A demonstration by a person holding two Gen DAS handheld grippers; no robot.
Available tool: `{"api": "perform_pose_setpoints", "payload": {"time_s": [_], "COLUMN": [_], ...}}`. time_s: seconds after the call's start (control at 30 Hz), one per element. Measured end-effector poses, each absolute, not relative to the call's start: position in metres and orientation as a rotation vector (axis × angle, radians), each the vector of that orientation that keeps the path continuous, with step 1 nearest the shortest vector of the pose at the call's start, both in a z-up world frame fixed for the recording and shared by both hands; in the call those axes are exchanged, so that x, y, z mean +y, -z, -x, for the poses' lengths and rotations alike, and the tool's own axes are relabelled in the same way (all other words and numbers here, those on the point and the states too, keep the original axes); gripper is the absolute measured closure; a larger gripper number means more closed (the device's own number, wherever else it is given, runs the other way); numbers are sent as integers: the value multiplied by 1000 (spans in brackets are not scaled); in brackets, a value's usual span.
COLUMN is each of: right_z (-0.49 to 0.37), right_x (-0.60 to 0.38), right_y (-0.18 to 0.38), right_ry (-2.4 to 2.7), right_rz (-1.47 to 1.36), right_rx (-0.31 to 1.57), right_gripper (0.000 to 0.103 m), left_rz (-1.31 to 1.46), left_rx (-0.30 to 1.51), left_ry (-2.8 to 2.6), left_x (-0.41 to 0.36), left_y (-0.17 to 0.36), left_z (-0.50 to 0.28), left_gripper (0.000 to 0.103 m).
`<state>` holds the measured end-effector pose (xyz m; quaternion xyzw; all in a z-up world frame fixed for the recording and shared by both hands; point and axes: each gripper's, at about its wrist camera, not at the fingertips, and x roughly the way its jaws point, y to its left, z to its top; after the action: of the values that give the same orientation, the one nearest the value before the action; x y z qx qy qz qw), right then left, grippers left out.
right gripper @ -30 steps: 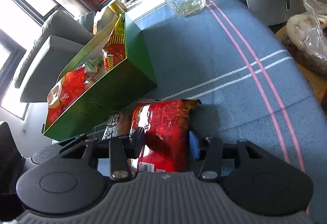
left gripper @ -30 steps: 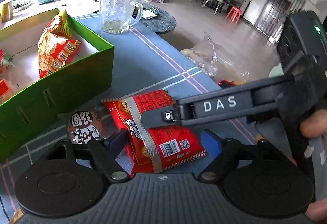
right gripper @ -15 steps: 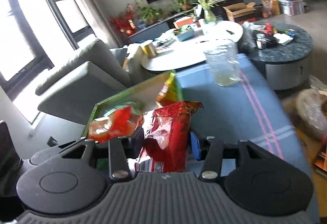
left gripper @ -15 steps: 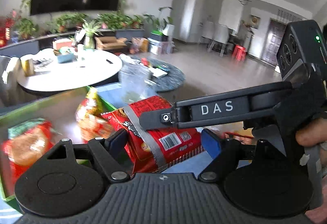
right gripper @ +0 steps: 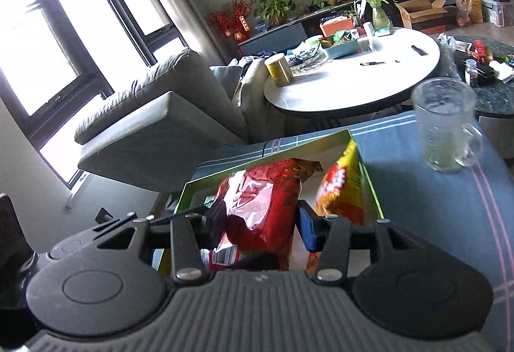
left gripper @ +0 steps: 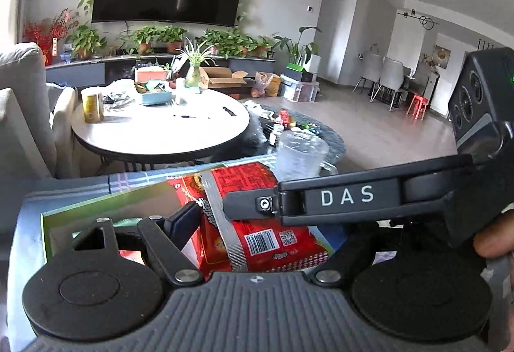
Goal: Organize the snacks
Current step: 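Carry the red noodle packet over the green box with the right gripper, then open the right gripper to drop the red noodle packet into the box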
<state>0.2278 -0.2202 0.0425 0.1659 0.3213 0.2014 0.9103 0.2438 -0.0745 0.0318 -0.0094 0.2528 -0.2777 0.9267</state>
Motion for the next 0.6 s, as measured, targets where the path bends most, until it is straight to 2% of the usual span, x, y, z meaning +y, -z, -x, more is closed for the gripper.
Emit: {"api": "perform_pose_setpoints", "payload": {"time_s": [0.4, 0.6], "right_z": [-266, -255], "right_x": [-207, -216], "right_y": [-21, -23], "right_ry": [-394, -379], "right_rz": [-333, -353], "right_rx": [665, 666], "right_gripper": [73, 69], "left_rz": [32, 29], "left_rx": [587, 575], "left_ry": [542, 552], "left_x": [-62, -58], "left_y": [-6, -10], "left_z": [-291, -279], "left_gripper": [26, 26]}}
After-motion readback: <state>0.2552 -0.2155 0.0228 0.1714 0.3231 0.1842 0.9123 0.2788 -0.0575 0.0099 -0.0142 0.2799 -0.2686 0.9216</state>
